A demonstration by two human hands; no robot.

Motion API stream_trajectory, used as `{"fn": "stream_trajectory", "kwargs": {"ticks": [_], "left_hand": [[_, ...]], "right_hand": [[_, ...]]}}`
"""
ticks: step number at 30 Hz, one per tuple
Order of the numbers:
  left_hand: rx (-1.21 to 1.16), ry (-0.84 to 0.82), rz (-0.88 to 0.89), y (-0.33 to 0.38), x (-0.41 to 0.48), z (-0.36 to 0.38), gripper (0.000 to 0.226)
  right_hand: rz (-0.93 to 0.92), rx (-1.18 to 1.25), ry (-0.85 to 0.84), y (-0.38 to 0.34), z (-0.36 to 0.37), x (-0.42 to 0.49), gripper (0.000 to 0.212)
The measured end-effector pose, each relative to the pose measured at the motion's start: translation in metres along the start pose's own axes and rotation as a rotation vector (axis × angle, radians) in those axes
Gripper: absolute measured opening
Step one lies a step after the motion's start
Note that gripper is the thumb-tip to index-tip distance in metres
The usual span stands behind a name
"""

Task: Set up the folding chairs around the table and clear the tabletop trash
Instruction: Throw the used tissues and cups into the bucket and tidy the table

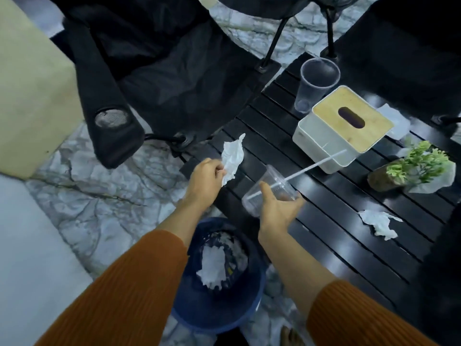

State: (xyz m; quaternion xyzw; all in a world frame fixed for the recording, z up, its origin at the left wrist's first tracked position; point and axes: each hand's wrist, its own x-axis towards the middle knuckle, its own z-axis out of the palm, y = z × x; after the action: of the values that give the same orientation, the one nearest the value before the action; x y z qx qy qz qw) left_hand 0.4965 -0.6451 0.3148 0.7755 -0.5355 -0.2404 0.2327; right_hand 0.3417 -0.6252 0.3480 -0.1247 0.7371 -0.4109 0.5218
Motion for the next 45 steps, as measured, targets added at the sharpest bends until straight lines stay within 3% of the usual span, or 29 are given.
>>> {"fn": "stream_trajectory", "kwargs": {"ticks": [5, 11, 19, 22, 25, 32, 38, 45], "left_hand": [[-0.081, 0.147, -0.137, -0.015, -0.077, -0.013, 0.007], [-0.159, 0.187, -0.394, -0.048, -0.184, -0.005, 0.007], [-0.122, 0.073, -0.675, -0.098, -0.273, 0.045, 0.013], [-0.112, 0.002, -0.704, -0.109, -0.277, 0.053, 0.011], [-0.063, -0.111, -0.705, -0.115, -0.276, 0.053, 0.023], [-0.055, -0.049, -0.630, -0.072, -0.240, 0.014, 0.020], [-0.055, -0.001, -0.439, 0.034, -0.175, -0.003, 0.028], [-0.110, -0.051, -0.136, 0.175, -0.135, 0.033, 0.025]], "right_hand": [[-0.169, -0.189, -0.244, 0.024, -0.042, -0.038, 0.089], [-0.297, -0.569, -0.515, 0.072, -0.078, -0.063, 0.092], [-0.245, -0.881, -0.551, 0.151, -0.090, -0.061, 0.096], [-0.165, -0.890, -0.583, 0.160, -0.087, -0.055, 0.113], [-0.117, -0.920, -0.614, 0.156, -0.089, -0.054, 0.118], [-0.171, -0.891, -0.578, 0.085, -0.116, -0.046, 0.053], [-0.254, -0.709, -0.410, -0.006, -0.161, -0.022, 0.032], [-0.285, -0.542, -0.181, -0.084, -0.235, 0.024, 0.021]]}}
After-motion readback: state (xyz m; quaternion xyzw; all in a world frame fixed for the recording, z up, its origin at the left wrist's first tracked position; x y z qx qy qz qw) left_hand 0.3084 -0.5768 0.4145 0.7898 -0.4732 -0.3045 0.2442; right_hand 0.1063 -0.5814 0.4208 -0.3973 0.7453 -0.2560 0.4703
